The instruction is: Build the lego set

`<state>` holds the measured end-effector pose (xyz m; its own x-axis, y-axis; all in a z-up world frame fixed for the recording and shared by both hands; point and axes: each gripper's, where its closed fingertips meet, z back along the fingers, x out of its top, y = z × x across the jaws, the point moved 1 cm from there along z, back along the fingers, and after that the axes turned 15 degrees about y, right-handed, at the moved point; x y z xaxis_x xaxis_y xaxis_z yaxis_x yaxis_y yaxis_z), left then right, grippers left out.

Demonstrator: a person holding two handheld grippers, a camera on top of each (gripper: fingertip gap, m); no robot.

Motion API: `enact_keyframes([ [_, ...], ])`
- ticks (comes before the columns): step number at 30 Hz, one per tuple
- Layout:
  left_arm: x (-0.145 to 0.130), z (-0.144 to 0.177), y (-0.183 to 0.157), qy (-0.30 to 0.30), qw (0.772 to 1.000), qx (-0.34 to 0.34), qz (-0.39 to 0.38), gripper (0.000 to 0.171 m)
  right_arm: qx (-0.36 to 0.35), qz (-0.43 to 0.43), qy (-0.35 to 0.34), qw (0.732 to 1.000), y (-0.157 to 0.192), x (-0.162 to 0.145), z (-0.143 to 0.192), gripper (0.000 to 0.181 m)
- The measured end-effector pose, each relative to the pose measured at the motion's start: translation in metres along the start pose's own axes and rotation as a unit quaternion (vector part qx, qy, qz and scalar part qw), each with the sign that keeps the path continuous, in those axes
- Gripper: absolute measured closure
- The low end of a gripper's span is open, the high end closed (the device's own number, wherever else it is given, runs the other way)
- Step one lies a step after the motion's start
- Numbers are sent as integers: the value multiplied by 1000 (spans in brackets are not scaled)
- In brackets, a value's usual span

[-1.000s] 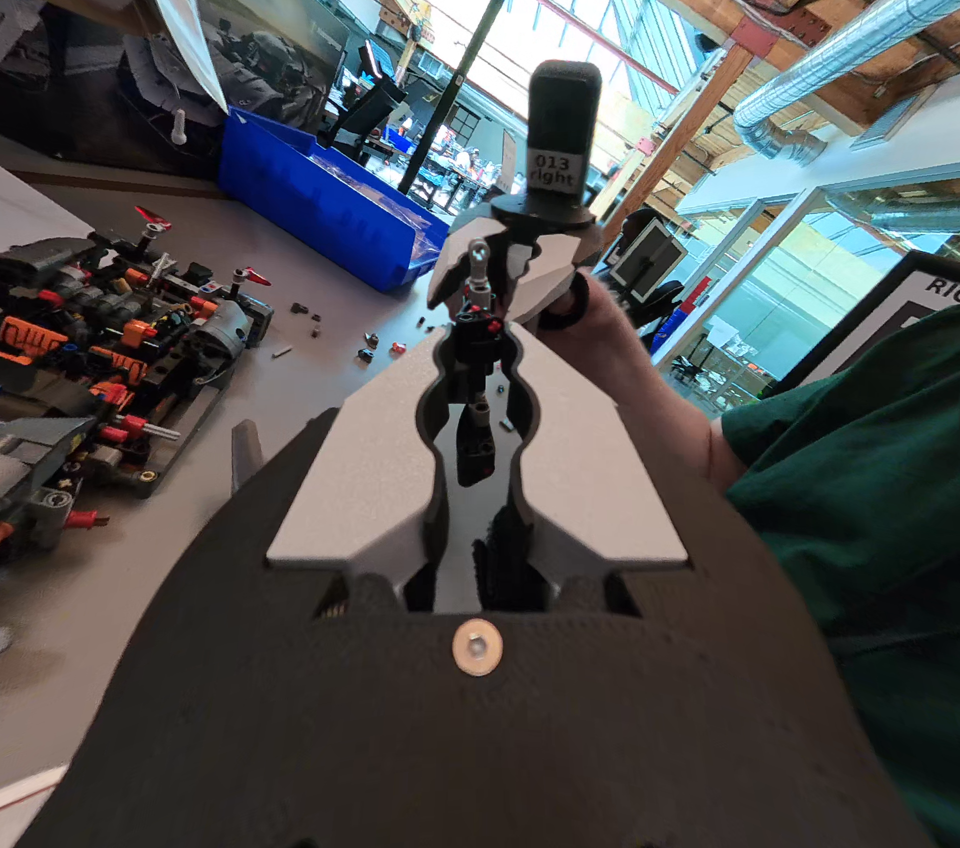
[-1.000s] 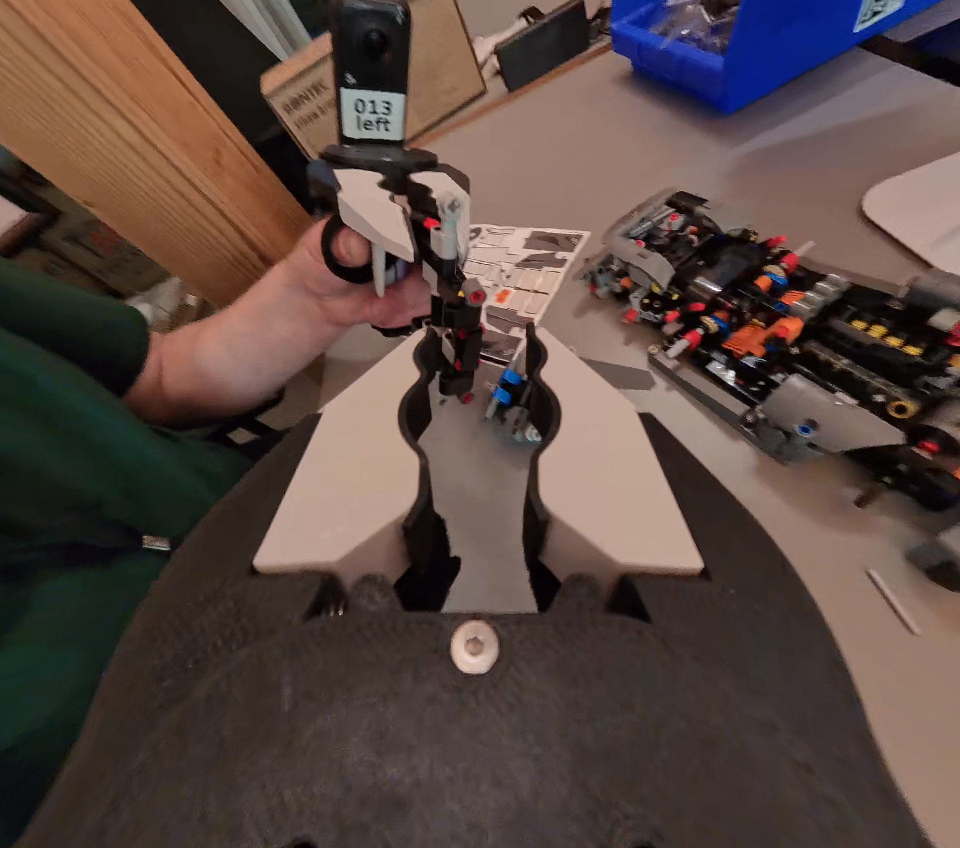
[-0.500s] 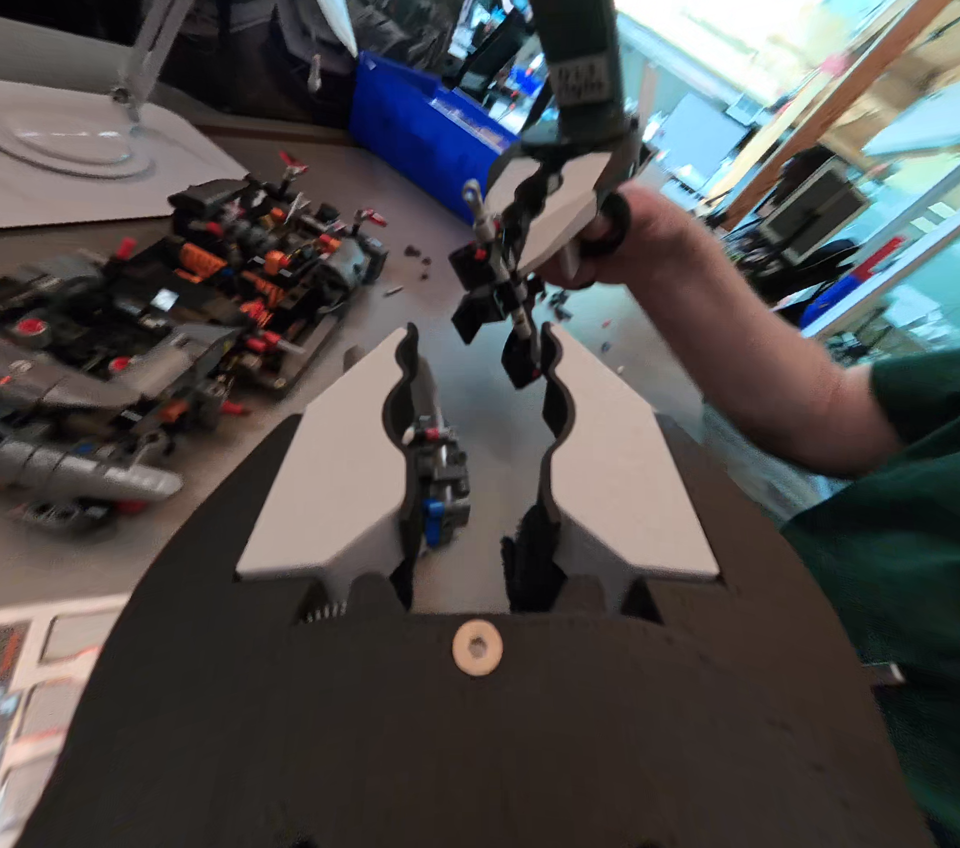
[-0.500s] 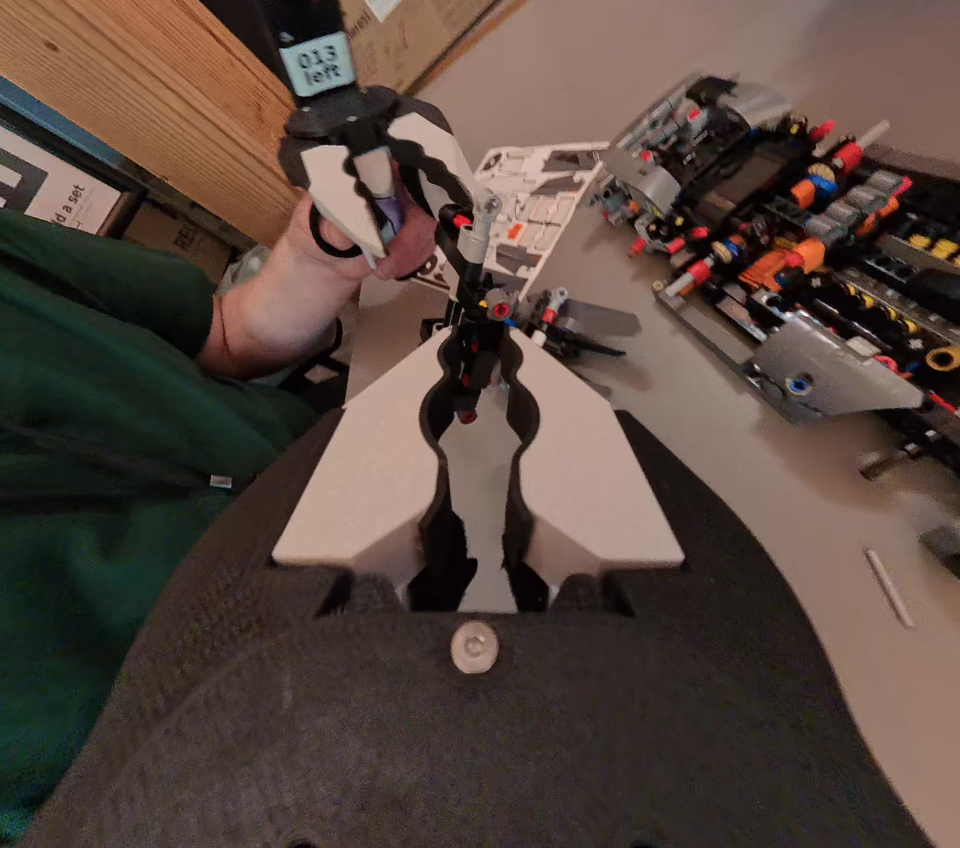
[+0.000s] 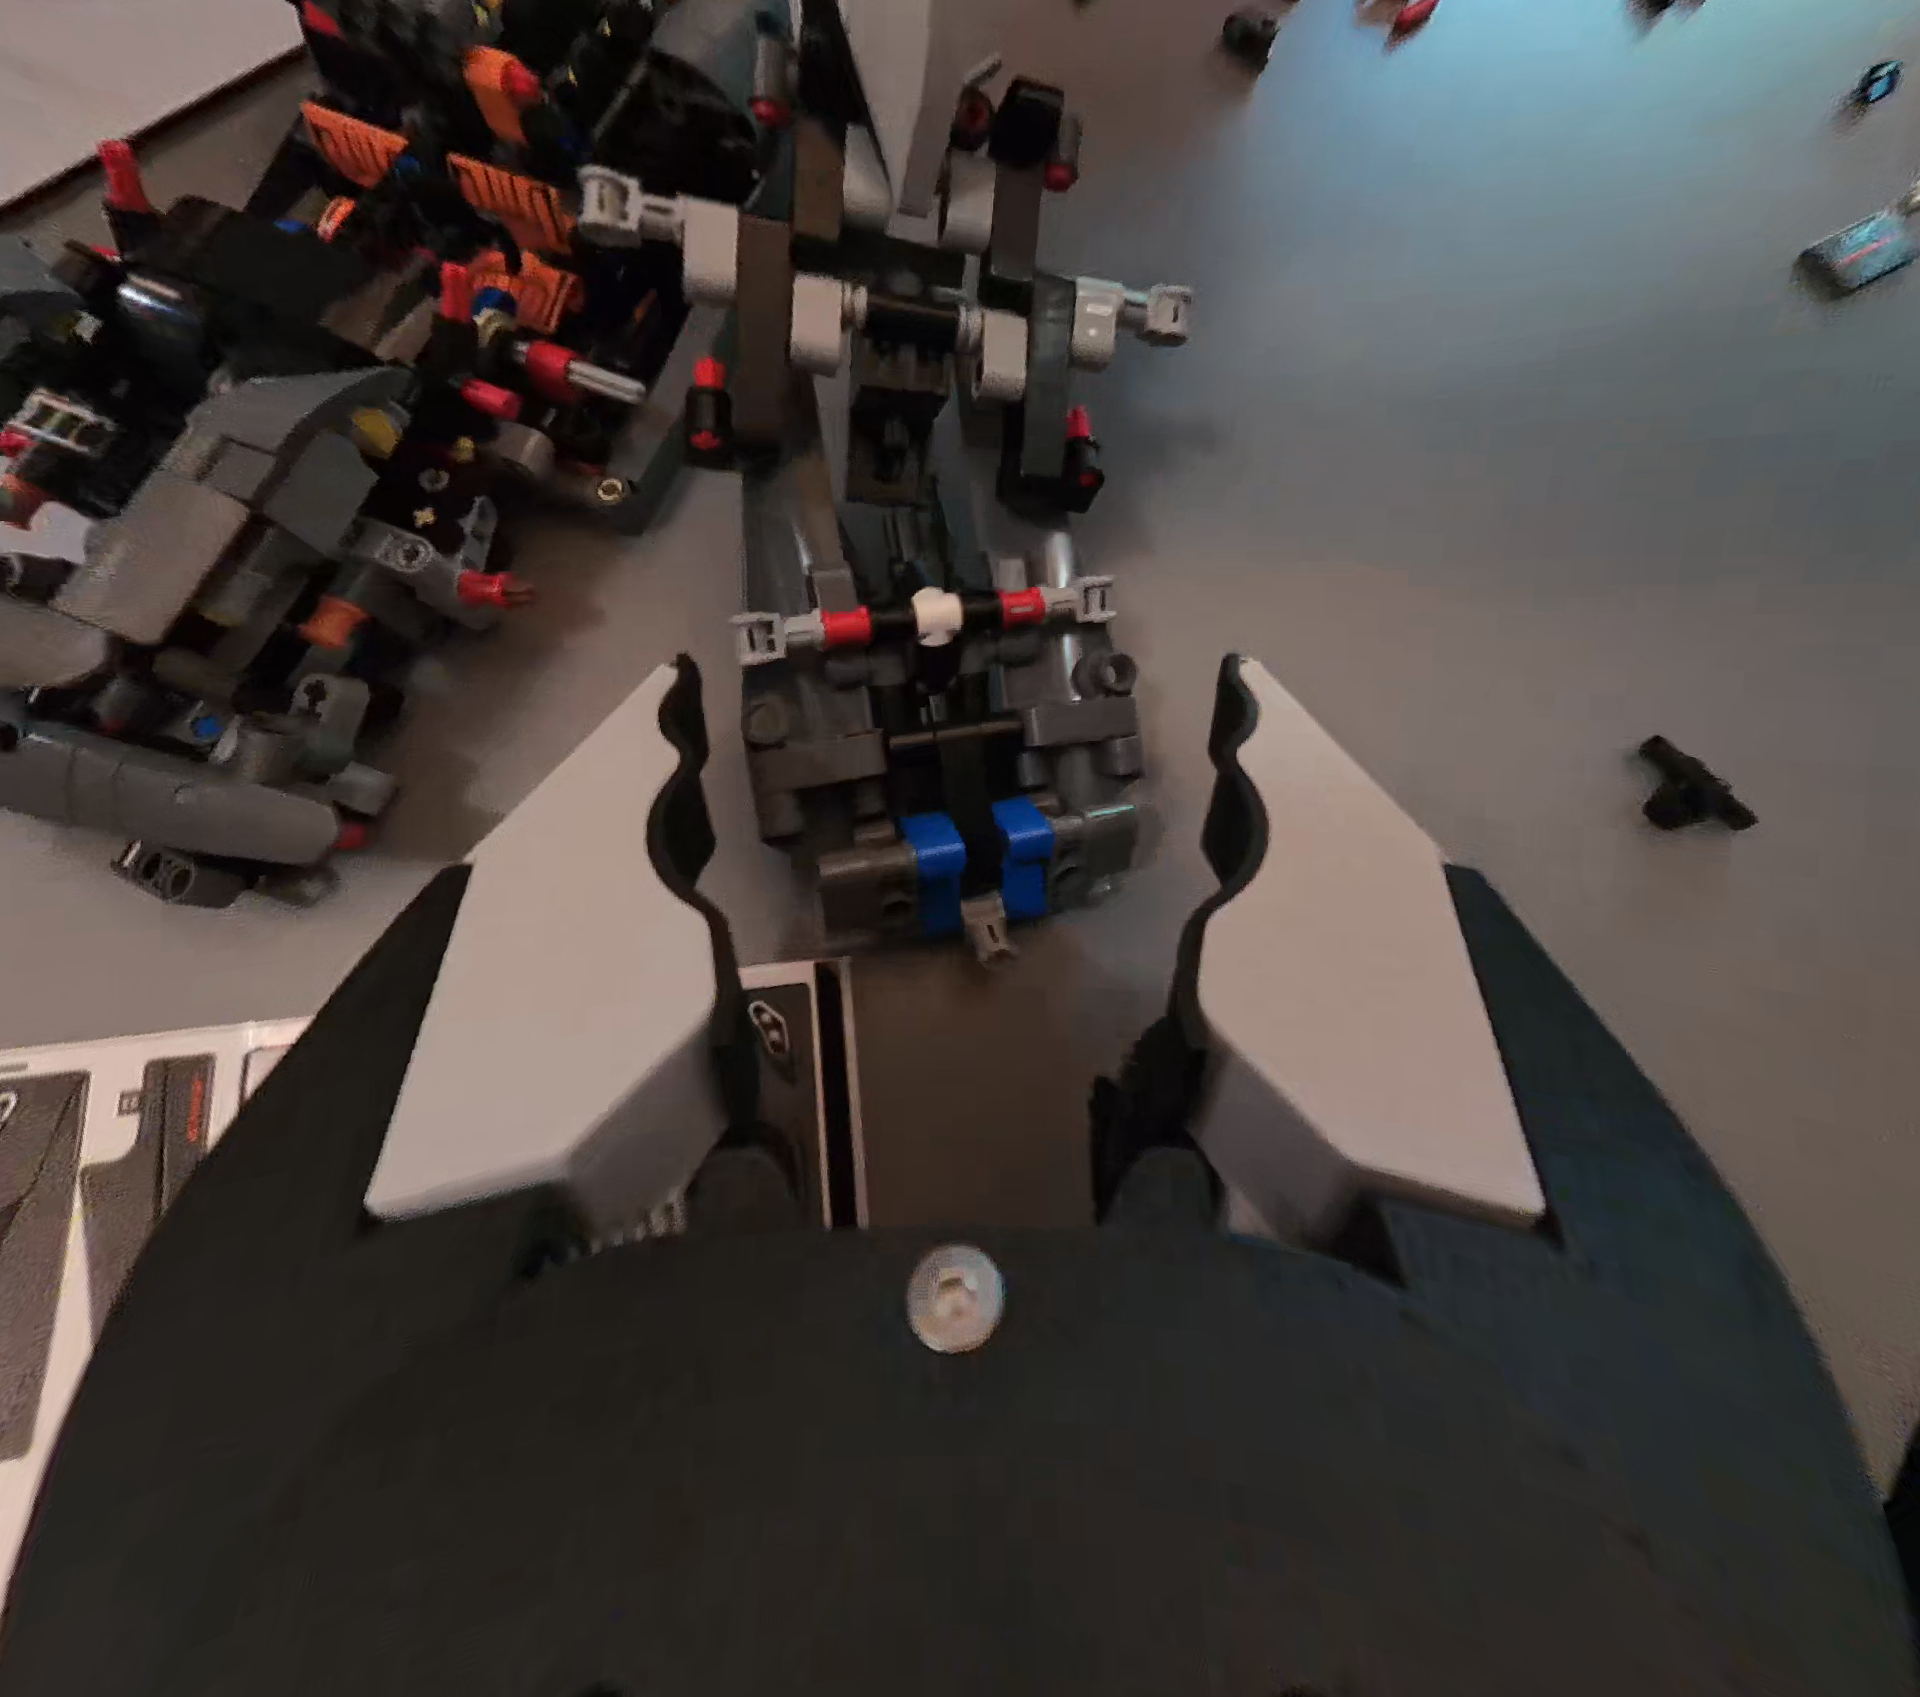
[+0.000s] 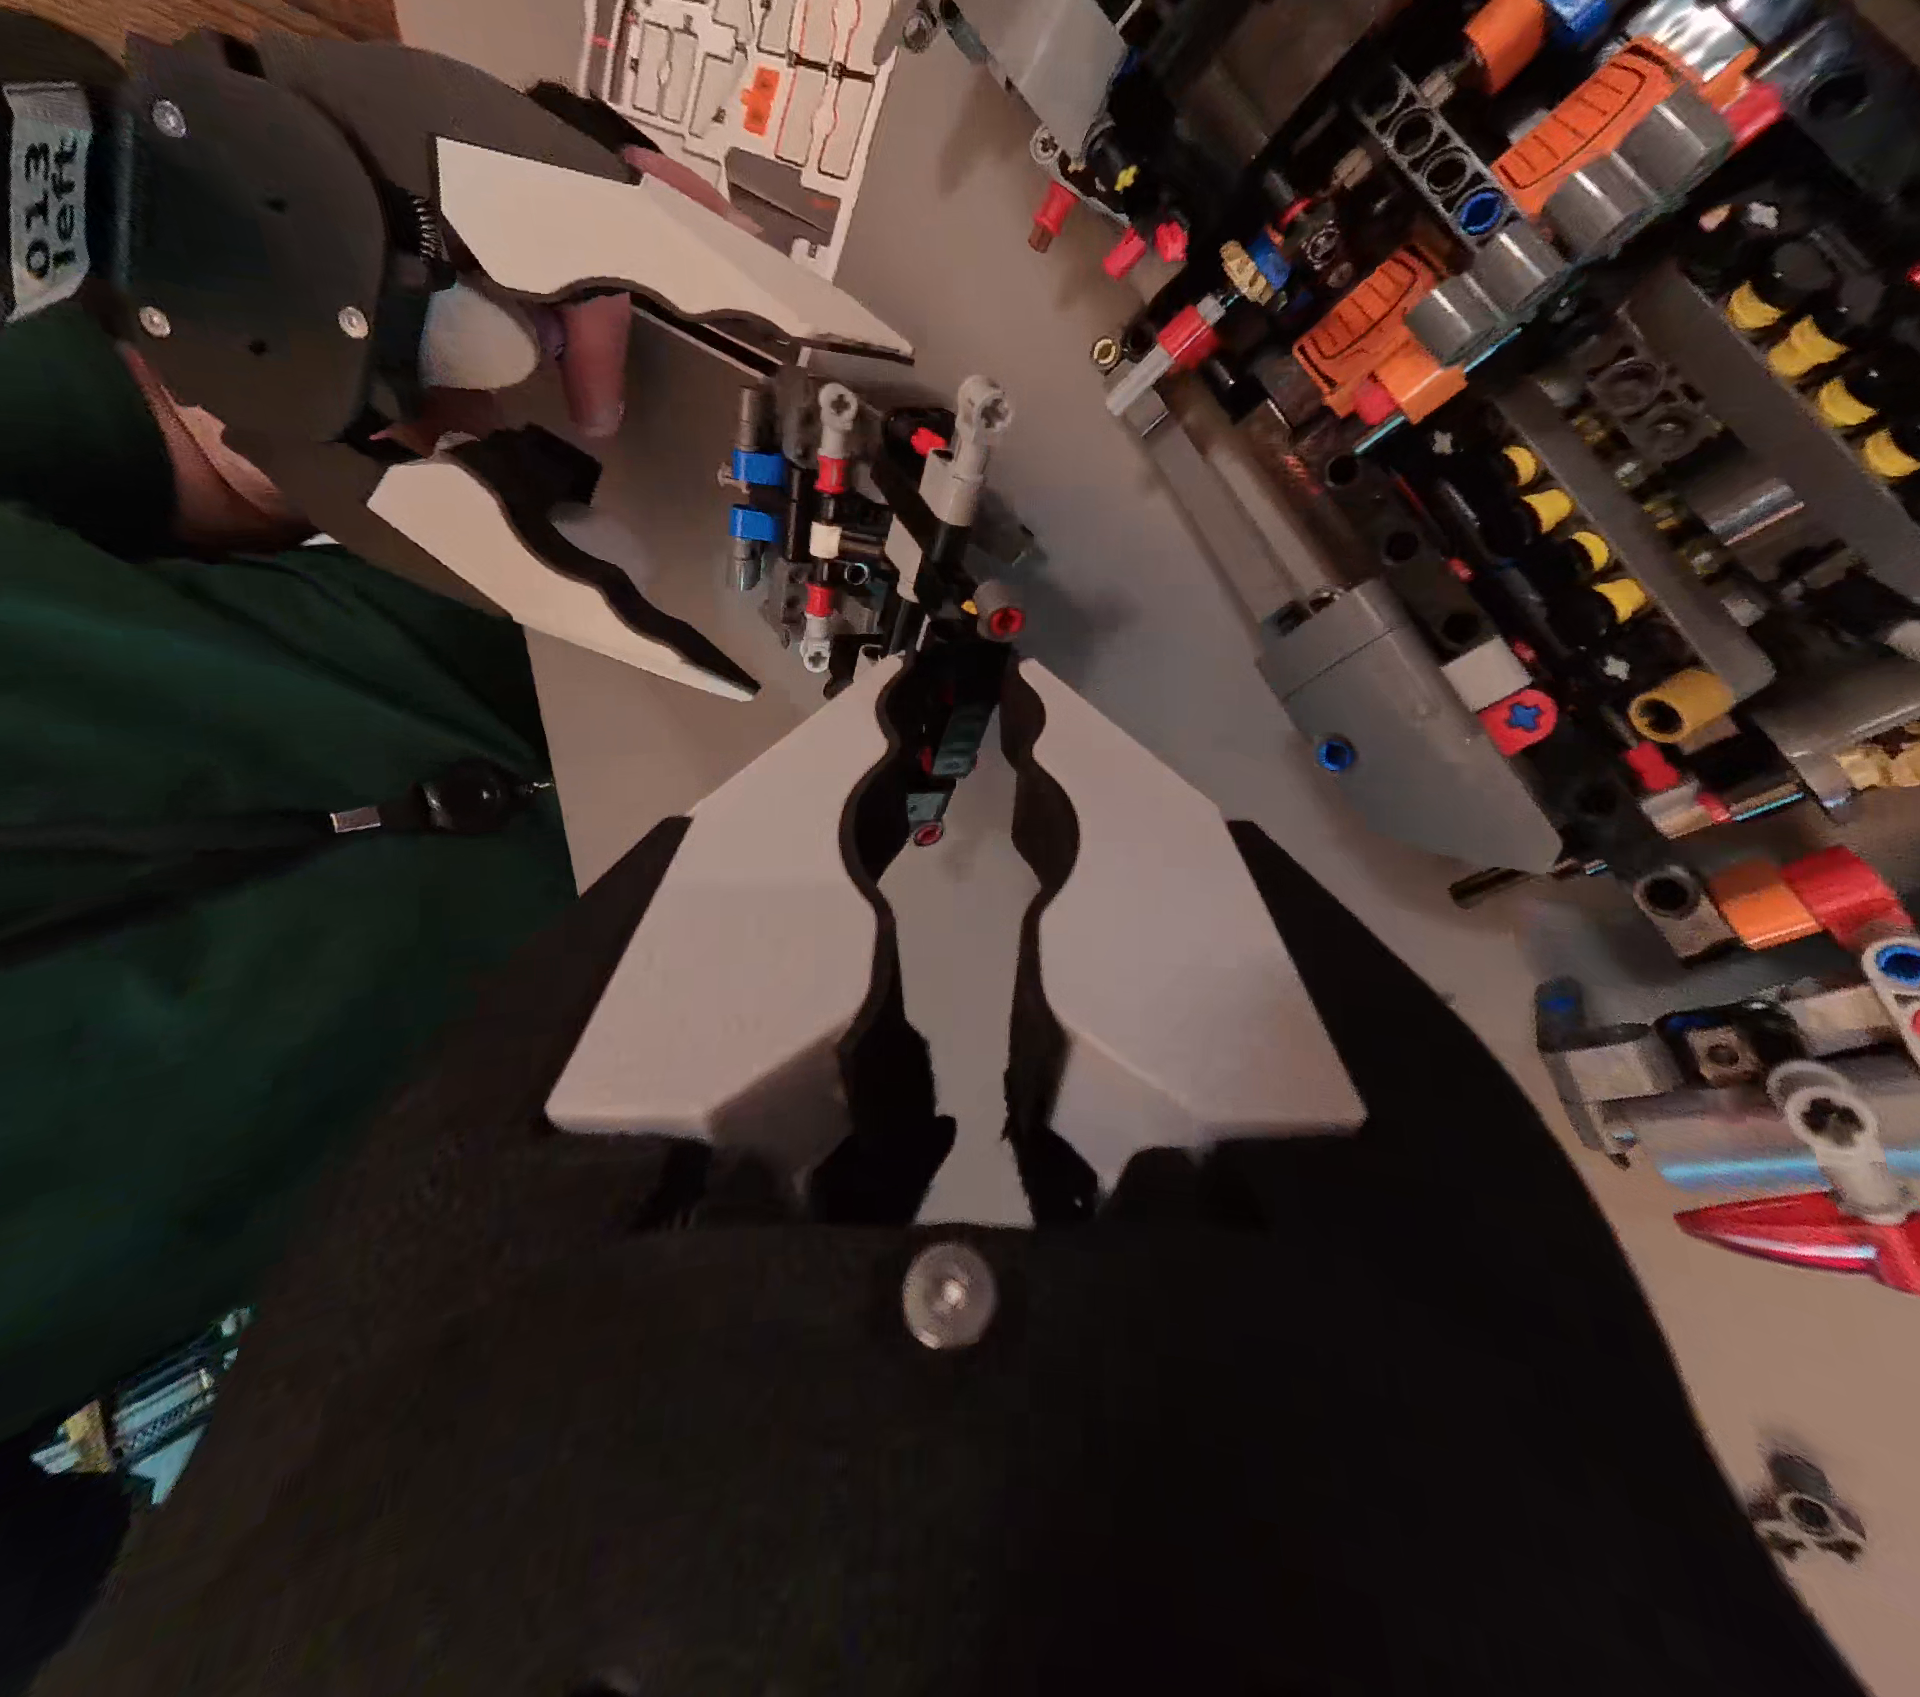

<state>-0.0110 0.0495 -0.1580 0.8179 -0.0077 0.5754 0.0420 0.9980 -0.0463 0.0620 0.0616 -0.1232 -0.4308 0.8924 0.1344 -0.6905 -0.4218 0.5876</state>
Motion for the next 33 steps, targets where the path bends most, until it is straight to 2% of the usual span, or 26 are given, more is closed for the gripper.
enact_keyframes([
  [2, -5, -8, 1, 23, 1000, 17, -10, 76, -11, 0, 15, 1000, 0, 1, 0, 170],
  [5, -9, -15, 2, 39, 998, 36, -20, 87, -29, -2, 39, 999, 0, 1, 0, 170],
  [14, -6, -16, 3, 37, 998, 45, -32, 88, -126, -4, 95, 987, 5, 2, 7, 170],
  [28, -3, -17, 5, 34, 997, 58, -36, 88, -282, -16, 113, 952, 15, 6, 7, 170],
  [33, -3, -12, 1, 19, 998, 43, -36, 88, -242, -27, 96, 965, 17, 2, 7, 170],
])
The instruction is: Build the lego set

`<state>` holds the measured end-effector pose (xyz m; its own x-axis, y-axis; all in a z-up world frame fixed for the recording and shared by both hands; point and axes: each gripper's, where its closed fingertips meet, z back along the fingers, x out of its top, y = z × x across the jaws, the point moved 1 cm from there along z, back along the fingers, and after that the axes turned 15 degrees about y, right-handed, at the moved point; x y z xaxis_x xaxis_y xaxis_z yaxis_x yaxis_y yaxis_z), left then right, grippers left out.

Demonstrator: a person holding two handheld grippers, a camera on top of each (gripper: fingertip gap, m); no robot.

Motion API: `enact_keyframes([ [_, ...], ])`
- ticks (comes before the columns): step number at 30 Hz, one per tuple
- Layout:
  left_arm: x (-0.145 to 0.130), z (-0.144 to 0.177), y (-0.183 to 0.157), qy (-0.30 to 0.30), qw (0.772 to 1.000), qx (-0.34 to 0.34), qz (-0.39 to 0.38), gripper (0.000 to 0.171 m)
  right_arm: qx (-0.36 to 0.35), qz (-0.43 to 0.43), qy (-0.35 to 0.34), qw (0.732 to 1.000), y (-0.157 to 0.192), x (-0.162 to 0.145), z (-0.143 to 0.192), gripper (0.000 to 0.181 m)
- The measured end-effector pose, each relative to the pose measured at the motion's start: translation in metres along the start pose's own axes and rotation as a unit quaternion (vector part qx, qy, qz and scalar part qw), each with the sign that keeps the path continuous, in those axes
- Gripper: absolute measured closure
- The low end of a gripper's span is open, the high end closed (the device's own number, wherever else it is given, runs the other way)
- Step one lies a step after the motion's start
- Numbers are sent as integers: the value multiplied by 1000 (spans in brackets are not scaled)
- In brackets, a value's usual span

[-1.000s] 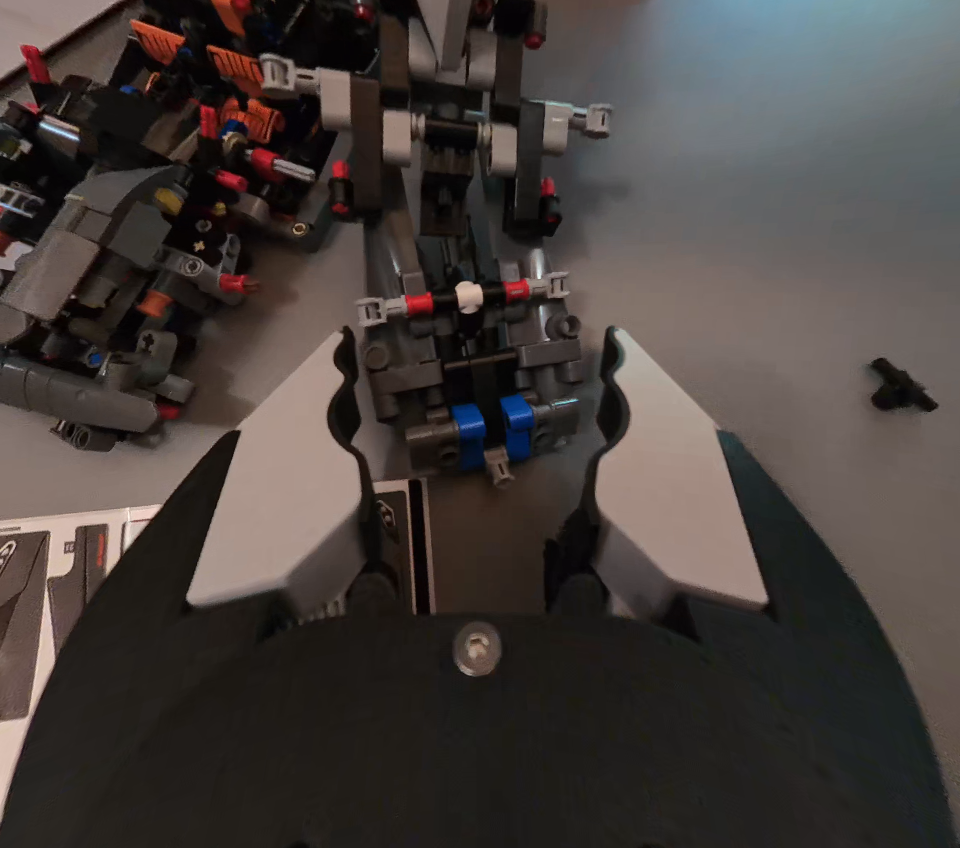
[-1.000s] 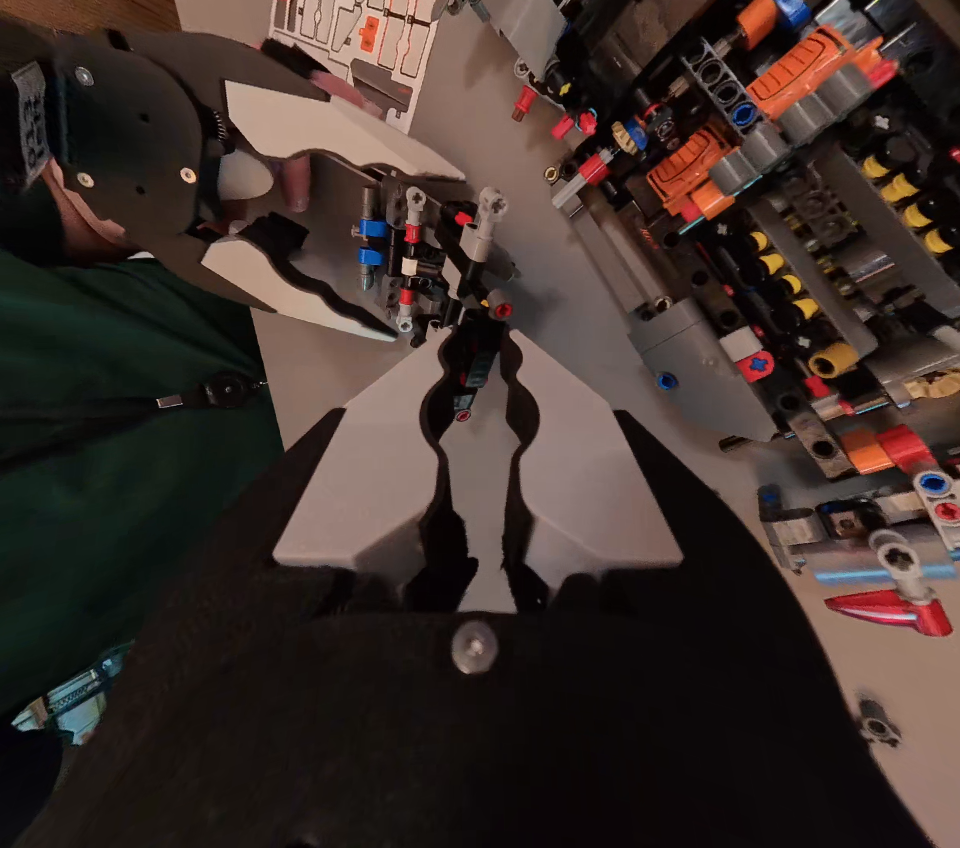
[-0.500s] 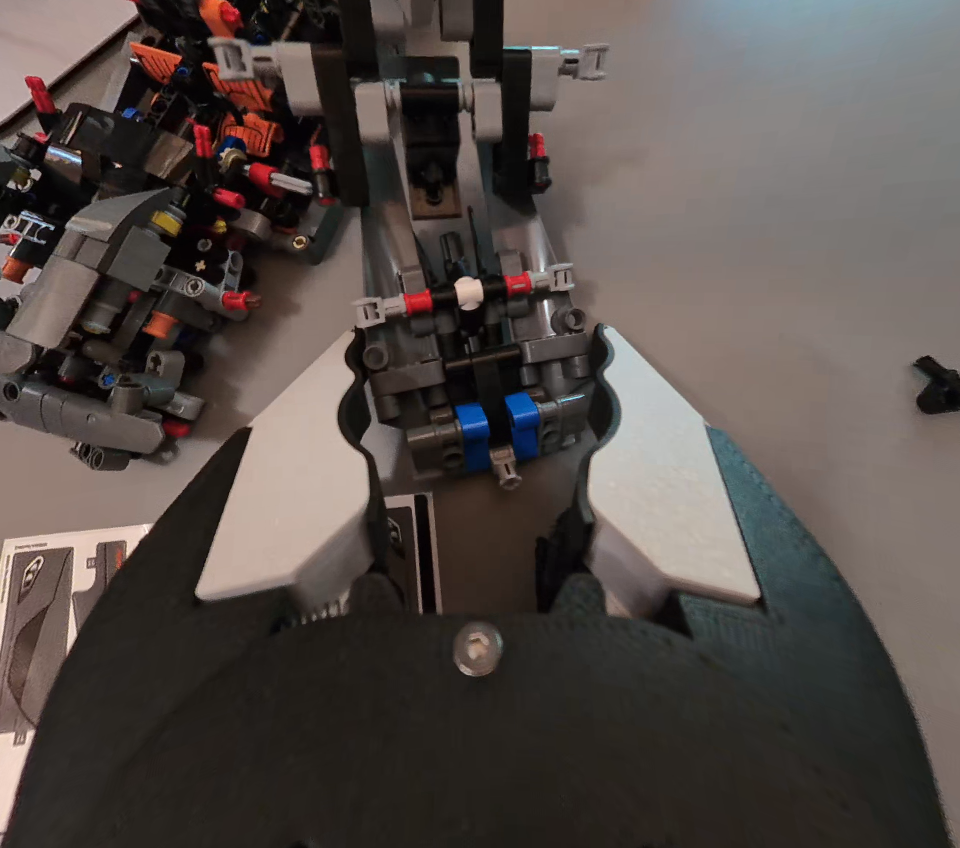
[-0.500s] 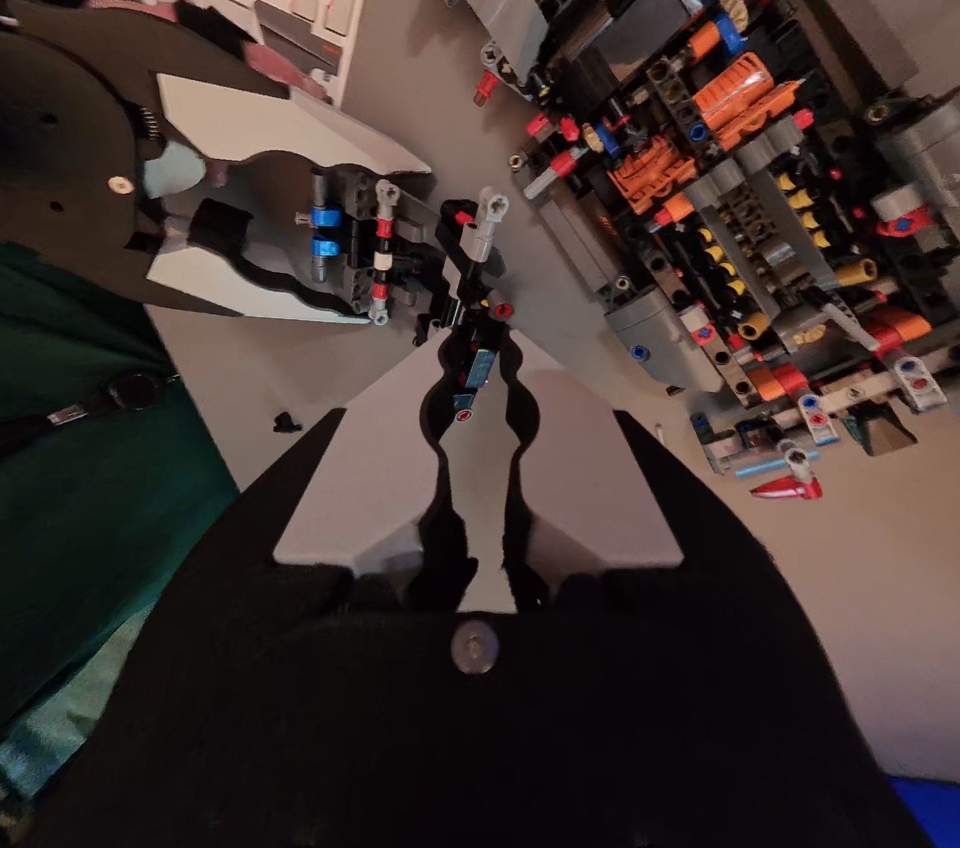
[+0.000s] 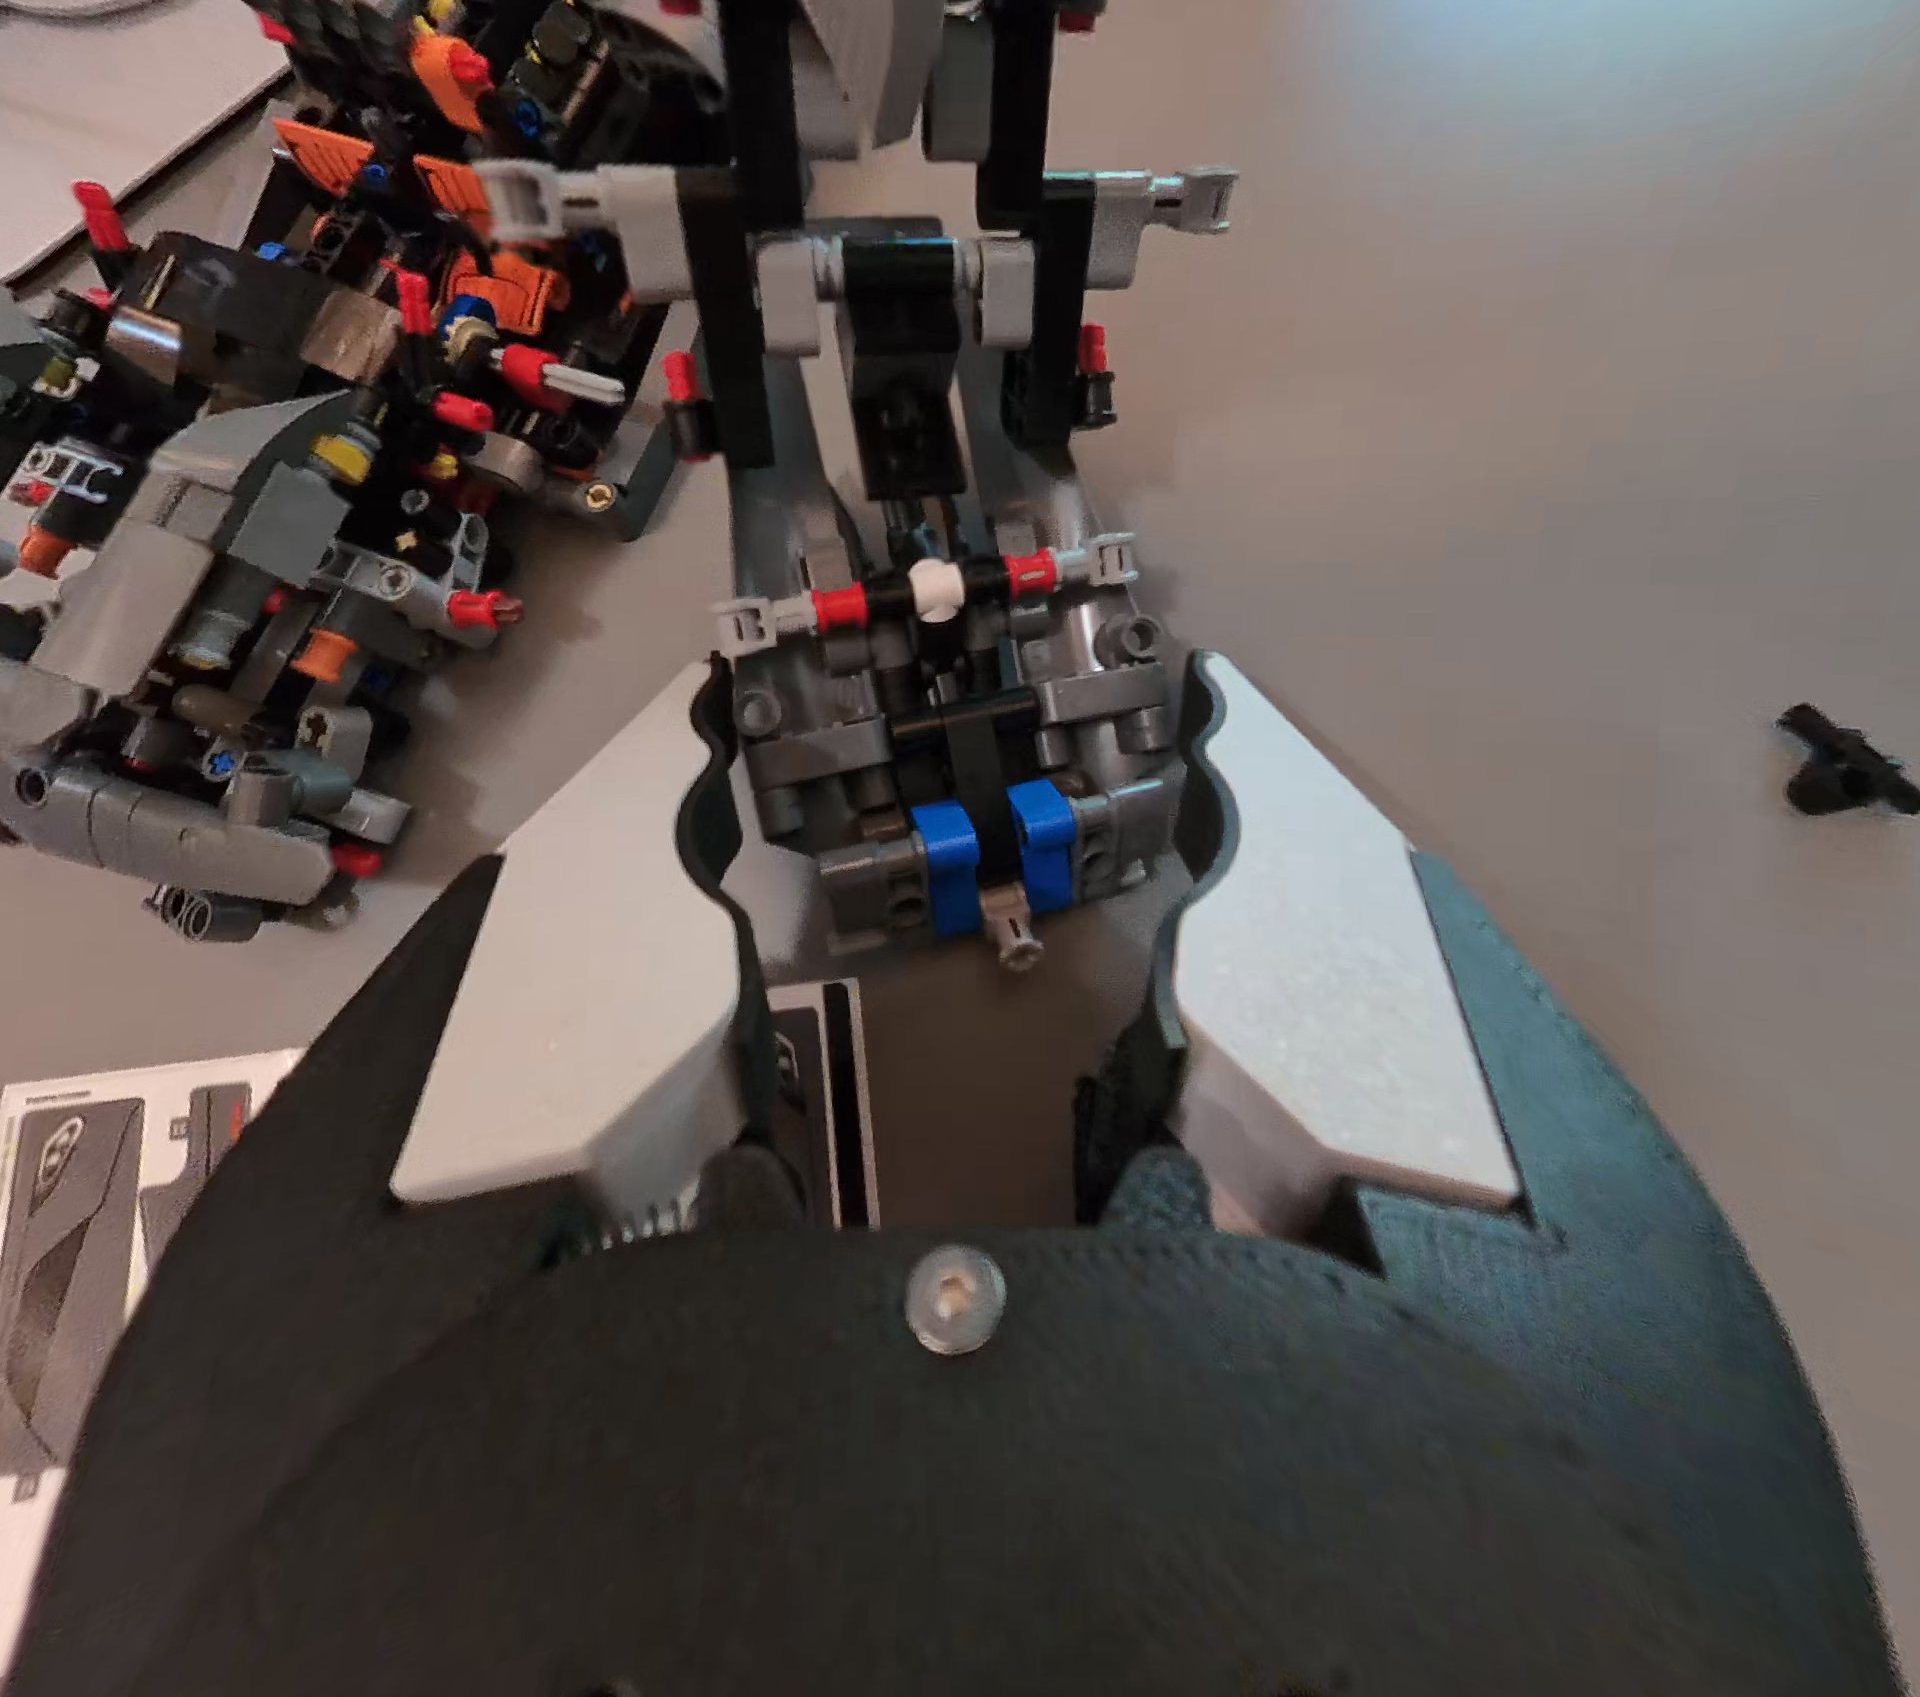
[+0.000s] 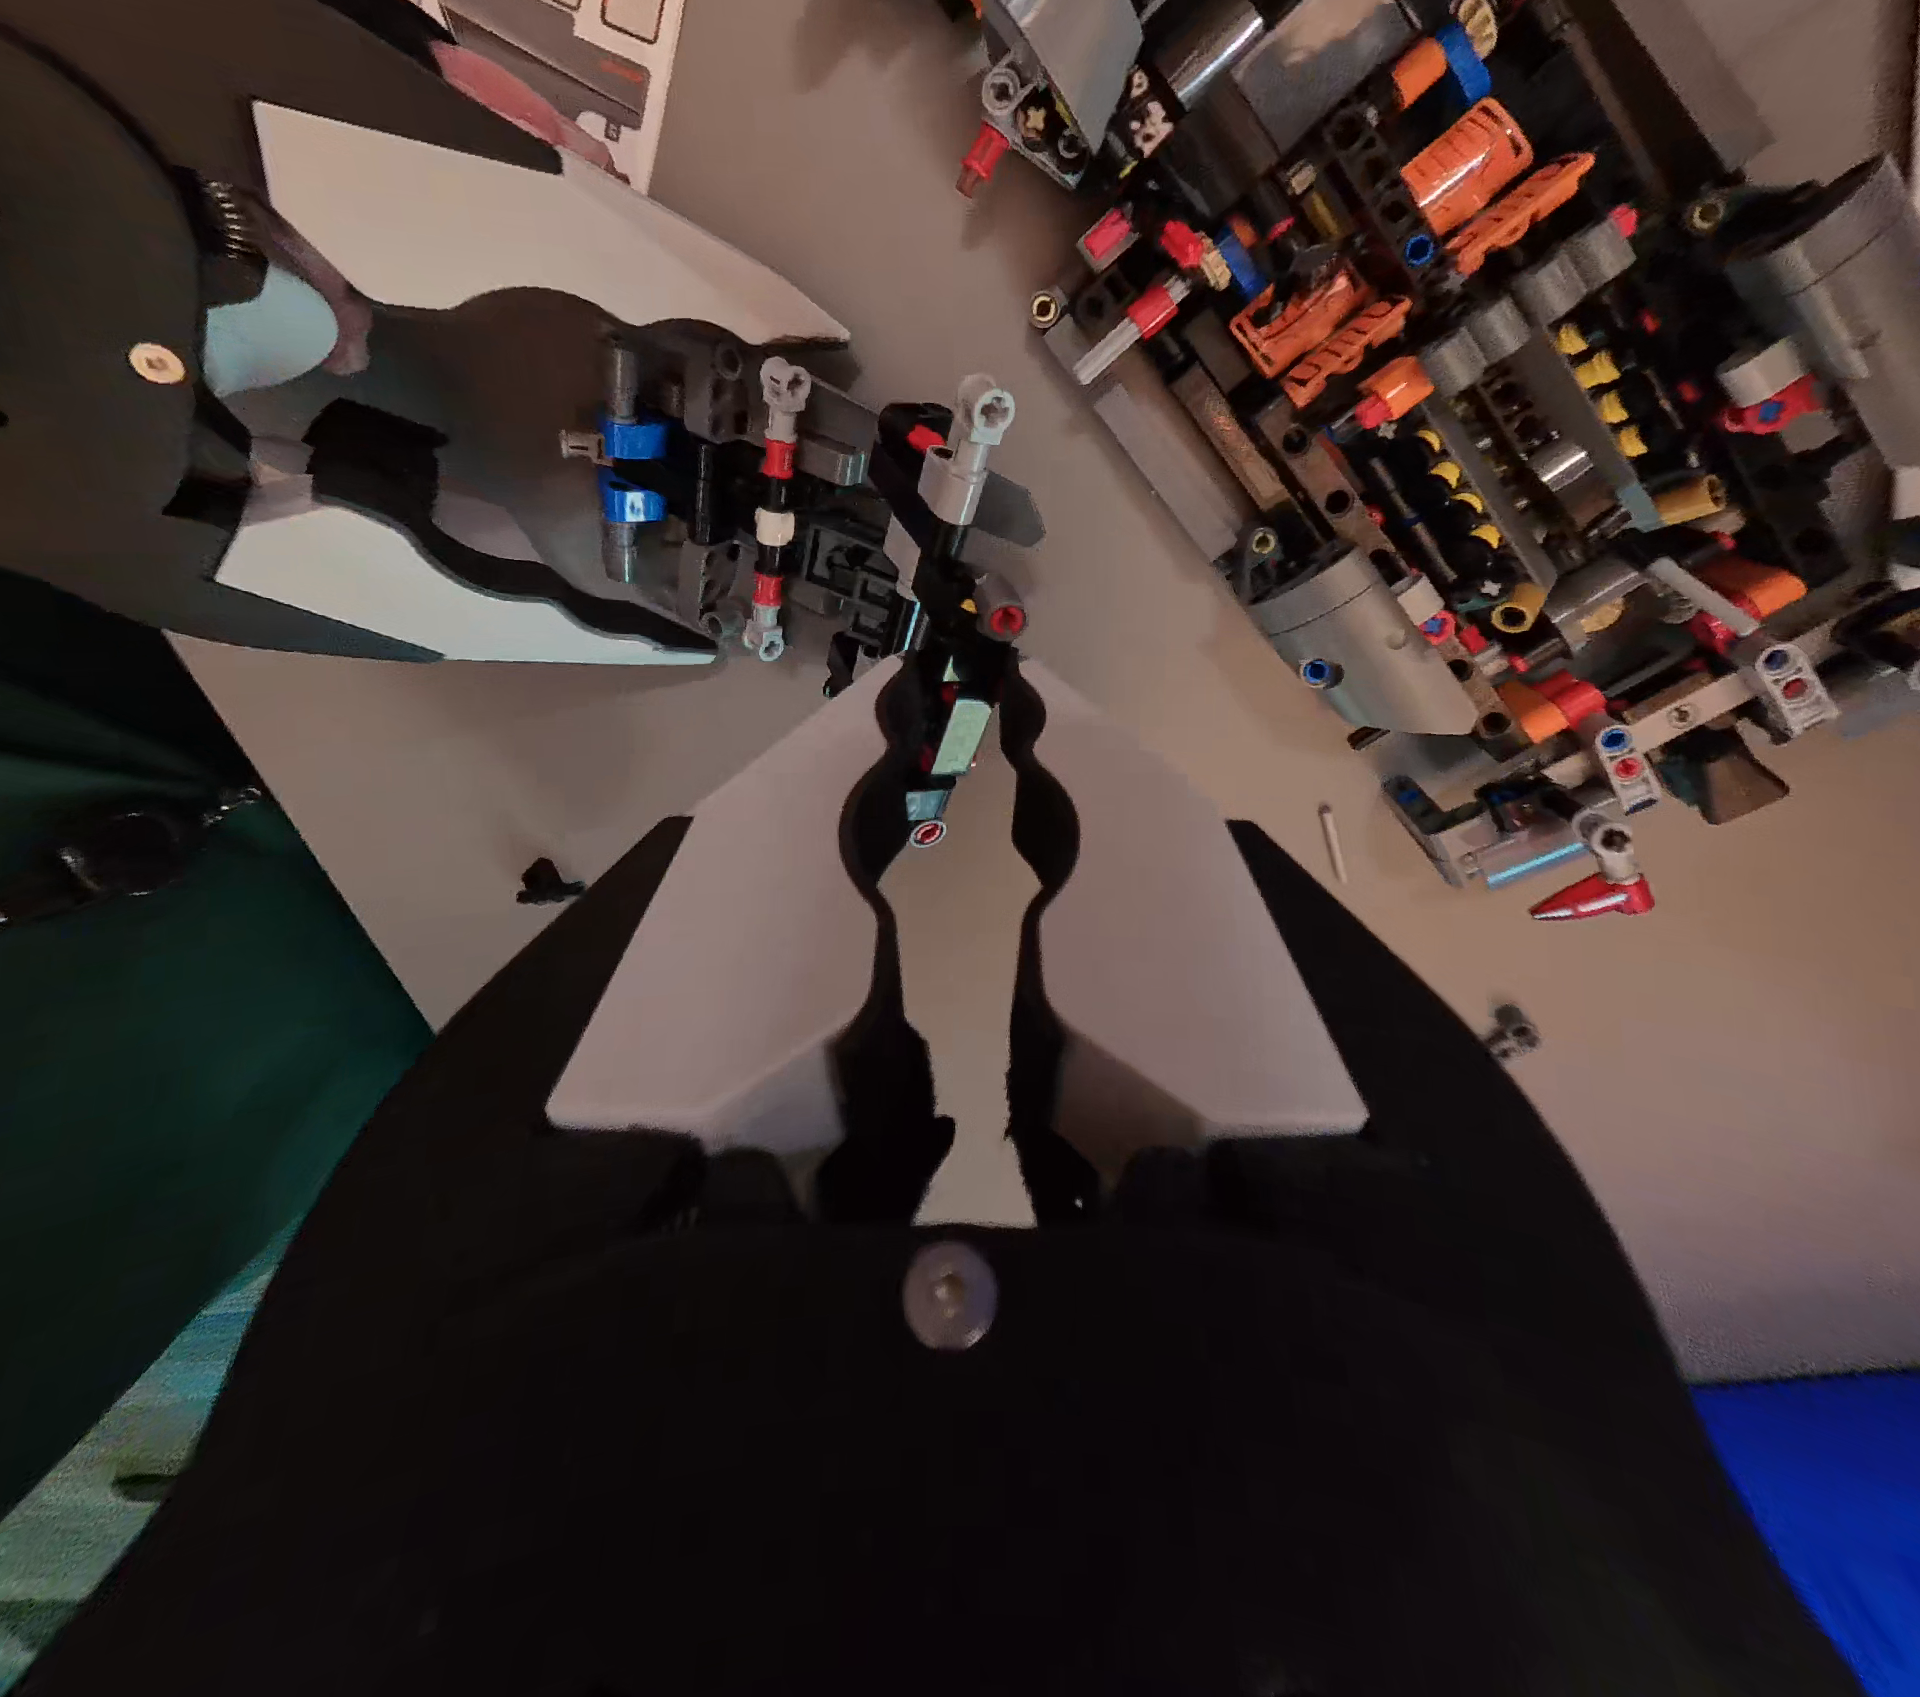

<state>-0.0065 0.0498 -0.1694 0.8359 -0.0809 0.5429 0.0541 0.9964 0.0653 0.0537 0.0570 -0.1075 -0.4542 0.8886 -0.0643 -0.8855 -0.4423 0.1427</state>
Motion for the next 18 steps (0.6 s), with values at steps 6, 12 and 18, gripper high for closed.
enact_keyframes([
  [6, -2, 6, -2, -2, 1000, -2, -16, 84, 29, -19, -4, 999, -7, -8, -2, 170],
  [12, -4, 4, -3, 23, 999, -8, -27, 89, 60, -20, -12, 998, -9, -16, -1, 170],
  [18, -5, 4, -3, 21, 999, -19, -34, 89, 127, -47, -47, 990, -8, -43, -8, 170],
])
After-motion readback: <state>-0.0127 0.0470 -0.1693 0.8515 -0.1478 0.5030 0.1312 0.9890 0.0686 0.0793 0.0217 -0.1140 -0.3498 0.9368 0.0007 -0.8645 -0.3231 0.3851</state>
